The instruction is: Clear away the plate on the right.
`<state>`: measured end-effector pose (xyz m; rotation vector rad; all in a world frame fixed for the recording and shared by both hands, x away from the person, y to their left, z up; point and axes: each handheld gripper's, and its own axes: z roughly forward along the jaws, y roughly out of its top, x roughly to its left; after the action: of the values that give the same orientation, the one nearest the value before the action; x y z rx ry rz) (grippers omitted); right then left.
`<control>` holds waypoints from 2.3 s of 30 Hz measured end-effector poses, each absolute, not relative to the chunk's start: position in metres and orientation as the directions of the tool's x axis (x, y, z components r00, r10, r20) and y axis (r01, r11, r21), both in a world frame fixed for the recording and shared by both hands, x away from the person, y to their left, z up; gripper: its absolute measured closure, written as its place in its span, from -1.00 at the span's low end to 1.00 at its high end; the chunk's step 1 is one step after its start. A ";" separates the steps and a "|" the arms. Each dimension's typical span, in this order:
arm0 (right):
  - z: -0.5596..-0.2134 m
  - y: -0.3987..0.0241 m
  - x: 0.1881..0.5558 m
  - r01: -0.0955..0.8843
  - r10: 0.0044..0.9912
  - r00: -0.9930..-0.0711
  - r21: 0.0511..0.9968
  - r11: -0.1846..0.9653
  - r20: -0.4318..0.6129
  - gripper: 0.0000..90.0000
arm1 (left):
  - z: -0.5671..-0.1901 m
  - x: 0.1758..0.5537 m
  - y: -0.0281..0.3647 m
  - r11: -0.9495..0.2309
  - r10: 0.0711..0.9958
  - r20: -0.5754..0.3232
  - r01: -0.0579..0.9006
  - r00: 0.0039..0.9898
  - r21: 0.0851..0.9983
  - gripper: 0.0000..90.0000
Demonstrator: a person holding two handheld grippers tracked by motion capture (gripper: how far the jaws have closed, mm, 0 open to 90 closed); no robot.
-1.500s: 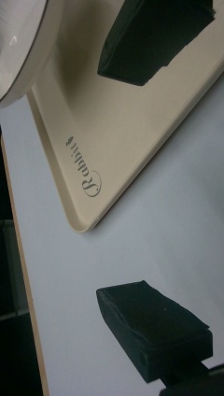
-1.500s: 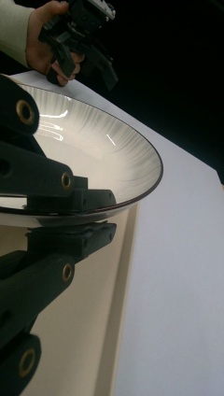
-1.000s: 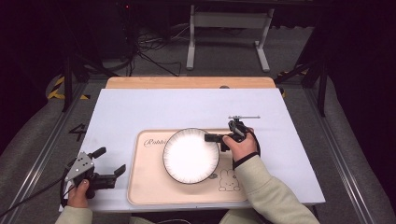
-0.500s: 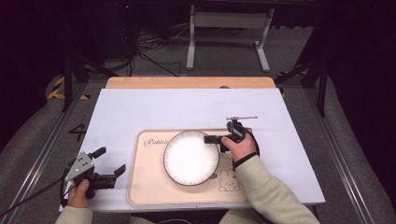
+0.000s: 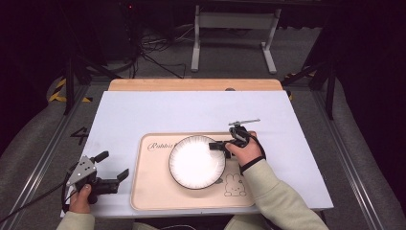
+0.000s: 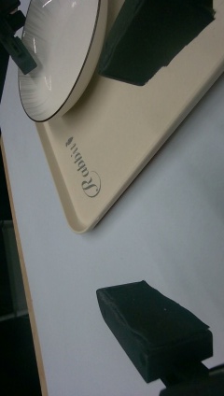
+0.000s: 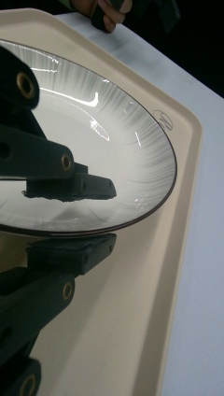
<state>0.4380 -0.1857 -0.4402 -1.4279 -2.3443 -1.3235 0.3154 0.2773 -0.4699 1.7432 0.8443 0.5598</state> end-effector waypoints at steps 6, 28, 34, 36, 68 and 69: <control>-0.444 -0.184 0.439 0.754 0.682 -0.570 0.621 0.213 0.458 0.44 | -0.470 0.316 0.277 -0.179 0.769 -0.035 0.268 0.639 0.947 -0.99; -0.410 -0.190 0.425 0.469 0.629 -0.749 0.837 0.283 0.207 -0.42 | -0.470 0.315 0.278 -0.181 0.767 -0.031 0.263 0.641 0.948 -0.99; -0.406 -0.189 0.422 0.401 0.578 -0.797 0.868 0.293 0.174 -0.72 | -0.470 0.315 0.278 -0.184 0.765 -0.034 0.268 0.643 0.946 -0.99; -0.406 -0.187 0.421 0.375 0.558 -0.814 0.879 0.293 0.161 -0.80 | -0.470 0.315 0.278 -0.184 0.766 -0.033 0.268 0.642 0.946 -0.99; -0.389 -0.244 0.410 0.298 0.580 -0.811 0.911 0.283 0.085 -0.93 | -0.470 0.315 0.278 -0.183 0.765 -0.034 0.268 0.643 0.946 -0.99; -0.389 -0.247 0.409 0.298 0.585 -0.807 0.912 0.282 0.082 -0.93 | -0.470 0.316 0.278 -0.183 0.766 -0.034 0.268 0.642 0.946 -0.99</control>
<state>0.4095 -0.2468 -0.3889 -0.9637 -2.7187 -1.8257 0.3155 0.2781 -0.4696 1.7471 0.8410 0.5558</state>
